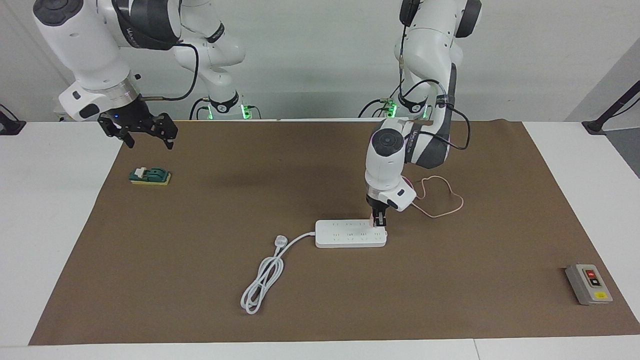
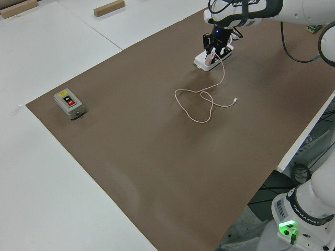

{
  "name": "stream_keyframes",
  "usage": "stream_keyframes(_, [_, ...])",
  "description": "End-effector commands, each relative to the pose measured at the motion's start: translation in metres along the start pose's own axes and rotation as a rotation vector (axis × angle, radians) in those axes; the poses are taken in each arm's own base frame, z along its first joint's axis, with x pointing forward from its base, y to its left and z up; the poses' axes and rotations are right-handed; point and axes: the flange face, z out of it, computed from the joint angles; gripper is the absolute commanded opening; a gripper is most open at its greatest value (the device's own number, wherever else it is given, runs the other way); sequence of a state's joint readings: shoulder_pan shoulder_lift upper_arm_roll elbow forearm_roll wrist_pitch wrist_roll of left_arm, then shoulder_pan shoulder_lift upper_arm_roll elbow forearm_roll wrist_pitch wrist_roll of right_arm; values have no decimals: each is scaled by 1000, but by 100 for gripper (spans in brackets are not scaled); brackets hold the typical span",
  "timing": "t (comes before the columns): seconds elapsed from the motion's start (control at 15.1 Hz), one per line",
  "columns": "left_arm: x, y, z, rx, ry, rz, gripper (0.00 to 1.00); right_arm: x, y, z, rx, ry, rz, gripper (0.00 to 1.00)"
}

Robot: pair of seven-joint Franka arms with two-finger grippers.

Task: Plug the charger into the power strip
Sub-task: 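Open the left gripper and draw it back from the plugged charger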

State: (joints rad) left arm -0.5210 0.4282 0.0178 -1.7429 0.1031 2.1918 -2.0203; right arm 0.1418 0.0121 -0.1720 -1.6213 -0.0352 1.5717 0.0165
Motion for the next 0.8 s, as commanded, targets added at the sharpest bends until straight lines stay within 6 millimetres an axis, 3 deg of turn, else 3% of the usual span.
stream_keyframes(0.0, [-20,-28,38,23,-4,16,0,-2,0,-5,-5,8,-23,100])
stream_keyframes(0.4, [-19,-26,30,36,33,52,0,-2,0,-5,37,9,-14,100])
stream_keyframes(0.46, [-17,-21,25,29,29,53,15,-2,0,-5,37,9,-14,100])
stream_keyframes(0.53, [-16,-19,19,20,26,60,65,-2,0,-5,37,9,-14,100])
stream_keyframes(0.66, [-12,-14,4,23,30,66,99,-2,-1,-4,35,6,-16,100])
stream_keyframes(0.73, [-9,-12,-7,21,31,69,100,-3,-2,-5,35,8,-17,100])
